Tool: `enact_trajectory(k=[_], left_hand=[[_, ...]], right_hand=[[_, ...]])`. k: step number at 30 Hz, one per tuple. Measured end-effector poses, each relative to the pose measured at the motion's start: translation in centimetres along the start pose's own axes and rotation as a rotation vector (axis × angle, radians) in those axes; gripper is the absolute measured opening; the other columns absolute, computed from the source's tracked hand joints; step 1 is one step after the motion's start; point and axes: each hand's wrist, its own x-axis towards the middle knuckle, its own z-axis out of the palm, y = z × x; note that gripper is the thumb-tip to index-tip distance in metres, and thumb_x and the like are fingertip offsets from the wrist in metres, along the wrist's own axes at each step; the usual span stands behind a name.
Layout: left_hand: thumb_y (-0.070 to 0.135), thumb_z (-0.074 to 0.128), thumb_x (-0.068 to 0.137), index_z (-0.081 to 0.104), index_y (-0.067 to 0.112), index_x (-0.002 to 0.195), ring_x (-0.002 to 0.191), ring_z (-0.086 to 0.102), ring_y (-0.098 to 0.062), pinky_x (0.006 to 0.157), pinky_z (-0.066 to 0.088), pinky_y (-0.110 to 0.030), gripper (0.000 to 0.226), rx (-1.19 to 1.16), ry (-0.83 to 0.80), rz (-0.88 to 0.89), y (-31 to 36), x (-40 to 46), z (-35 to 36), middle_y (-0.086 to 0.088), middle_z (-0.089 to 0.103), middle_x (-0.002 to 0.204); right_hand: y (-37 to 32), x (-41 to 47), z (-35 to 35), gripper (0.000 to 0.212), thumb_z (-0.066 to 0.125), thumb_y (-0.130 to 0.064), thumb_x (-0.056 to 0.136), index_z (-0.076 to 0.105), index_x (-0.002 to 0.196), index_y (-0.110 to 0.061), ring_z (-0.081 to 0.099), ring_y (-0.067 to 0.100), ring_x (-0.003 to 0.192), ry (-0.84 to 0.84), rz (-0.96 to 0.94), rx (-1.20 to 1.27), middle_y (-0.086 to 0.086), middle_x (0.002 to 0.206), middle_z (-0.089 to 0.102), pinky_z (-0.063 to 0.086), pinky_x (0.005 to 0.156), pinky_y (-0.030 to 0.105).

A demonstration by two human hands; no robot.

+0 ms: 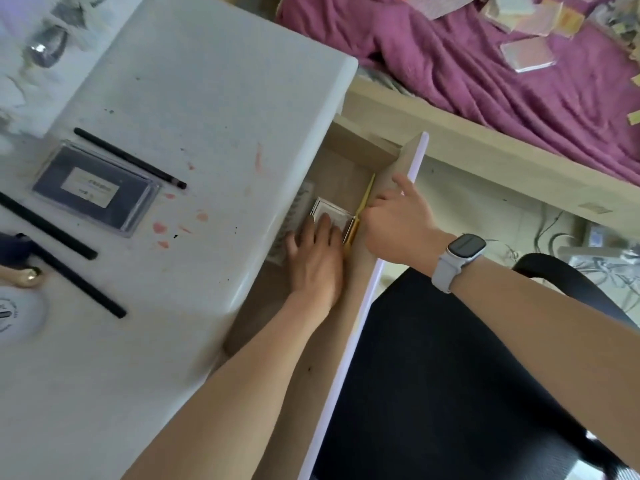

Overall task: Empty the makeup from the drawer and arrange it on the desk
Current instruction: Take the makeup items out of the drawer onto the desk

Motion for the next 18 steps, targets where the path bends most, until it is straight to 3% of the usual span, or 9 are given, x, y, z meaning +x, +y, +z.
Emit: enact_trajectory(k=[1,3,5,8,10,12,14,16,18], left_hand=[[0.009,0.060,0.077,0.061,0.013,0.110,0.123,0.045,-0.031,0.092,0.037,-0.048,0.034,0.008,0.055,-0.003,-0.3,-0.8,0.1,-0.012,0.056,0.125],[0.005,0.072,0.057,0.067,0.012,0.084,0.100,0.059,-0.031,0.081,0.045,-0.045,0.028,0.030,0.087,-0.022,-0.9,-1.8,0.4,-0.010,0.064,0.093],[0.003,0.076,0.047,0.068,0.012,0.086,0.098,0.061,-0.030,0.079,0.047,-0.045,0.041,0.028,0.112,-0.043,-1.5,-2.0,0.1,-0.011,0.064,0.095],[0.012,0.079,0.061,0.053,0.013,0.125,0.127,0.043,-0.031,0.093,0.036,-0.050,0.069,-0.013,-0.023,-0.017,-1.7,-2.1,0.0,-0.009,0.050,0.133],[0.022,0.080,0.065,0.047,0.014,0.132,0.130,0.038,-0.031,0.095,0.033,-0.049,0.075,-0.015,-0.056,-0.012,-2.0,-2.5,0.3,-0.008,0.048,0.136],[0.030,0.087,0.051,0.054,0.014,0.126,0.121,0.047,-0.033,0.090,0.039,-0.047,0.084,0.042,-0.088,-0.032,-2.0,-3.1,0.5,-0.012,0.056,0.122],[0.034,0.091,0.028,0.065,0.013,0.111,0.100,0.055,-0.030,0.081,0.040,-0.041,0.089,0.098,-0.077,-0.079,-2.0,-3.4,0.4,-0.011,0.062,0.098],[0.032,0.091,0.020,0.069,0.013,0.091,0.084,0.055,-0.027,0.077,0.039,-0.039,0.077,0.095,-0.030,-0.109,-2.1,-3.4,0.3,-0.008,0.059,0.084],[0.027,0.091,0.018,0.067,0.013,0.073,0.073,0.058,-0.026,0.072,0.048,-0.038,0.062,0.064,-0.006,-0.112,-2.0,-3.4,-0.2,-0.007,0.057,0.077]], right_hand=[[-0.1,0.1,-0.1,0.024,0.044,-0.012,0.078,0.066,0.084,-0.019,0.053,0.021,0.099,0.003,0.001,0.004,-0.004,0.080,0.062,0.015,0.110,0.041],[-0.3,0.4,-0.3,0.025,0.046,-0.011,0.079,0.066,0.090,-0.019,0.055,0.022,0.098,0.005,-0.003,0.013,-0.004,0.080,0.059,0.021,0.106,0.041],[-0.6,0.9,-0.4,0.028,0.048,-0.010,0.079,0.065,0.099,-0.019,0.055,0.023,0.099,-0.028,-0.034,0.010,-0.002,0.091,0.061,0.028,0.102,0.041],[-1.1,2.0,-0.4,0.028,0.049,-0.010,0.081,0.062,0.105,-0.019,0.054,0.024,0.102,-0.132,-0.080,-0.015,0.002,0.104,0.061,0.031,0.088,0.036],[-1.4,2.9,-0.3,0.028,0.050,-0.008,0.083,0.060,0.107,-0.017,0.053,0.026,0.105,-0.200,-0.084,-0.047,0.003,0.109,0.061,0.029,0.081,0.035],[-1.7,3.5,0.1,0.030,0.047,-0.008,0.085,0.058,0.112,-0.017,0.051,0.026,0.110,-0.257,-0.092,-0.096,0.003,0.115,0.059,0.028,0.079,0.035],[-2.0,3.7,0.7,0.032,0.044,-0.010,0.088,0.055,0.117,-0.017,0.048,0.025,0.113,-0.275,-0.124,-0.143,0.004,0.120,0.055,0.027,0.079,0.034],[-2.3,3.7,1.3,0.032,0.043,-0.016,0.091,0.049,0.122,-0.017,0.046,0.026,0.115,-0.261,-0.144,-0.167,0.006,0.124,0.050,0.030,0.080,0.035],[-2.4,3.8,1.7,0.035,0.041,-0.026,0.093,0.045,0.127,-0.017,0.042,0.026,0.118,-0.255,-0.130,-0.163,0.007,0.128,0.046,0.032,0.085,0.037]])
